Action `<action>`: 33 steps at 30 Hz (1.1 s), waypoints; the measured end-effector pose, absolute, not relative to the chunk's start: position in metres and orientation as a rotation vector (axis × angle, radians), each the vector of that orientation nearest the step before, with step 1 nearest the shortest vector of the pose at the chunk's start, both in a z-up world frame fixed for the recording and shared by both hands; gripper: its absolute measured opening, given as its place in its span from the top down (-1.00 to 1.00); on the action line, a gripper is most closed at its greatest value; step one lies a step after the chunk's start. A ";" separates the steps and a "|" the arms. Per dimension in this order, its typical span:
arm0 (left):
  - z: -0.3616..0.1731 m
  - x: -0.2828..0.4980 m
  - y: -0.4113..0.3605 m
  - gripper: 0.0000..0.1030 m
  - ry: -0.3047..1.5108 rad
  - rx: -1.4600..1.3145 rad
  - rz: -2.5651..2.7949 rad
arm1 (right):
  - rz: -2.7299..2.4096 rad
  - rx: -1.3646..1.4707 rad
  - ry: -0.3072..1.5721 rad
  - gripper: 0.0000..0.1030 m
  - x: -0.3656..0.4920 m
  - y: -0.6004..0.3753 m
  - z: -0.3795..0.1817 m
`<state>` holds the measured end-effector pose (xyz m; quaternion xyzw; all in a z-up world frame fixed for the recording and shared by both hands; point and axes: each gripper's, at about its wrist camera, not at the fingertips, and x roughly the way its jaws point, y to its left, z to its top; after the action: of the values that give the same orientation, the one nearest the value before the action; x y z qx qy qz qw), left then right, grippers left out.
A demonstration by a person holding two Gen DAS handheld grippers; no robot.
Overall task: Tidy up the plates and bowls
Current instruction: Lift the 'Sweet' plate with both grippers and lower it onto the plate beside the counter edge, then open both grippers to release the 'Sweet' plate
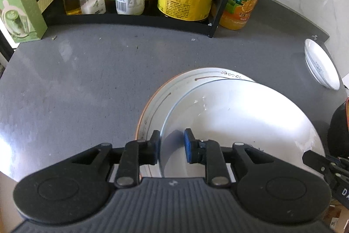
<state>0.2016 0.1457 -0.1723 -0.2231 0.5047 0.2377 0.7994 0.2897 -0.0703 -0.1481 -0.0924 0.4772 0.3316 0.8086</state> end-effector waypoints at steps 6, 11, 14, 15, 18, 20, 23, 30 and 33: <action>-0.180 0.205 0.145 0.46 1.089 -0.458 0.495 | 0.724 -0.196 1.059 0.76 0.291 -0.072 -0.151; -0.182 0.207 0.143 0.42 1.086 -0.433 0.479 | 0.725 -0.188 1.069 0.76 0.292 -0.073 -0.150; -0.183 0.209 0.143 0.40 1.097 -0.438 0.479 | 0.723 -0.182 1.071 0.77 0.292 -0.075 -0.149; -0.183 0.209 0.143 0.40 1.099 -0.446 0.483 | 0.722 -0.183 1.071 0.77 0.292 -0.074 -0.150; -0.184 0.210 0.145 0.39 1.102 -0.466 0.489 | 0.726 -0.197 1.068 0.77 0.292 -0.073 -0.150; -0.183 0.212 0.146 0.39 1.120 -0.463 0.495 | 0.729 -0.202 1.068 0.79 0.291 -0.072 -0.150; -0.175 0.214 0.146 0.38 1.101 -0.414 0.523 | 0.736 -0.213 1.057 0.80 0.290 -0.070 -0.149; -0.165 0.212 0.153 0.30 1.083 -0.414 0.537 | 0.727 -0.203 1.071 0.79 0.292 -0.071 -0.151; -0.166 0.209 0.155 0.20 1.093 -0.393 0.565 | 0.721 -0.203 1.076 0.78 0.293 -0.070 -0.153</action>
<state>0.2086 0.1549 -0.1662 -0.1832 0.5094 0.2632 0.7986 0.2926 -0.0696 -0.1527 -0.0945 0.5001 0.3351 0.7929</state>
